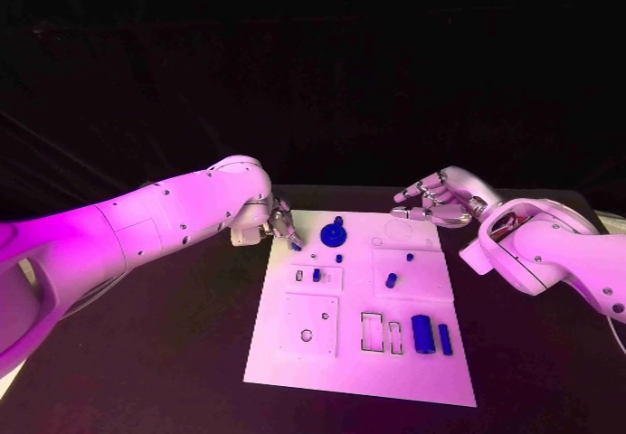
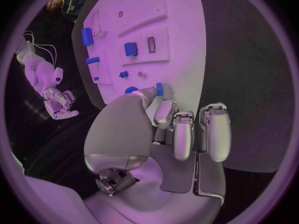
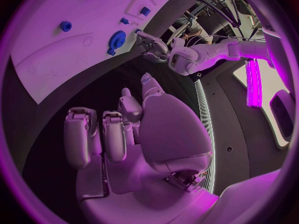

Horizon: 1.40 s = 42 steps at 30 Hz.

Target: Assemble the parts on the task board

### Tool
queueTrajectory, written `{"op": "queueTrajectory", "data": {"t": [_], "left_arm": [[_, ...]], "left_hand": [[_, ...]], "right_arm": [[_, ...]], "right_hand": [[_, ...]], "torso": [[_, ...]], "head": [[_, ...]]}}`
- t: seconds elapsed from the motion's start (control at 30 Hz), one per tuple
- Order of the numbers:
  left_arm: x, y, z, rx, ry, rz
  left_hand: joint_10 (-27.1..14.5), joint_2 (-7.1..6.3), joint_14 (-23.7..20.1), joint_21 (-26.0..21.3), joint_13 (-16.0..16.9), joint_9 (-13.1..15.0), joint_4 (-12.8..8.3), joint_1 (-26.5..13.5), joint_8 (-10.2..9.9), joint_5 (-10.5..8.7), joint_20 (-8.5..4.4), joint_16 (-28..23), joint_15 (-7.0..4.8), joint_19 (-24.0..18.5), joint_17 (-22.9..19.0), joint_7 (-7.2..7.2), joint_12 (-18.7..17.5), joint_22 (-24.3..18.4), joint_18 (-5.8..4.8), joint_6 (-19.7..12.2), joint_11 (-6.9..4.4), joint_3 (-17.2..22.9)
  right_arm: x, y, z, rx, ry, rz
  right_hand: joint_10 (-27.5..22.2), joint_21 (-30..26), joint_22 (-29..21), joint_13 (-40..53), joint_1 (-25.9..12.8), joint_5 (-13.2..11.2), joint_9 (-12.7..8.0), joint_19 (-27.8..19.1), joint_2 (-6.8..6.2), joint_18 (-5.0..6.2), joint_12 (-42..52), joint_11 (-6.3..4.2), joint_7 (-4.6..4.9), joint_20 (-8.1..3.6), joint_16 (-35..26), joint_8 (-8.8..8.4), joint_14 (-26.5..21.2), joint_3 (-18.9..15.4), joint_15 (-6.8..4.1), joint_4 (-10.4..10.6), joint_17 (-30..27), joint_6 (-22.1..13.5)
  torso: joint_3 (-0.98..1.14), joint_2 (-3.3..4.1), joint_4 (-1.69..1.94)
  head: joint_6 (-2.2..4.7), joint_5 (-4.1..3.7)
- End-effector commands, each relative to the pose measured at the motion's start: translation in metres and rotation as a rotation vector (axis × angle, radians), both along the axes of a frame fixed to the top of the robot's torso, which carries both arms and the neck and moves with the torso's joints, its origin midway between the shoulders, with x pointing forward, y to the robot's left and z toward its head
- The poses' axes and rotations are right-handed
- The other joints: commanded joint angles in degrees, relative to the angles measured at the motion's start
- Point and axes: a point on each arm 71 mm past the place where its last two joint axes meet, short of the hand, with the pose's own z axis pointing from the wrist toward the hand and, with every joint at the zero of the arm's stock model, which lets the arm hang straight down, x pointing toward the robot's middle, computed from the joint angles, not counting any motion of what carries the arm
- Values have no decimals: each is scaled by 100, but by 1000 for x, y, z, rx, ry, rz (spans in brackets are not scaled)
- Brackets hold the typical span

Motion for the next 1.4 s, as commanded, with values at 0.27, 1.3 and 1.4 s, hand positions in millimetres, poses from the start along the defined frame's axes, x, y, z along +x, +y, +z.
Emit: {"op": "queueTrajectory", "data": {"t": [0.27,1.3,1.4], "left_arm": [[-26,0,12,-97,-111,-3],[-70,2,-24,-106,-75,-32],[-70,1,-25,-94,-64,-37]], "left_hand": [[70,-159,614,-7,-60,60,-922,-243,156,346,-6,18,3,364,1510,-34,-10,993,-42,0,-40,1014],[161,-422,614,81,-211,40,-1149,-398,248,650,-48,18,-30,420,1510,-91,-101,1112,-73,128,-92,1122],[160,-423,614,79,-215,39,-1150,-398,248,650,-48,18,-30,419,1510,-92,-104,1109,-72,128,-92,1122]], "right_arm": [[-1,0,-2,-10,14,11],[-1,0,-5,-11,20,12],[-2,0,-5,-11,21,13]], "right_hand": [[-22,-39,173,-8,53,21,7,10,32,-14,-24,-3,-19,19,-38,8,495,-37,25,10,1084,7],[-22,-39,173,-8,53,21,7,10,32,-14,-24,-3,-19,19,-38,8,495,-37,25,10,1084,7],[-24,-44,165,-10,56,23,7,6,35,-13,-27,-3,-18,19,-40,8,495,-47,24,13,1081,7]], "torso": [[16,-22,34],[8,-5,23],[9,-6,25]], "head": [[-1,-12],[-70,21],[-81,25]]}}
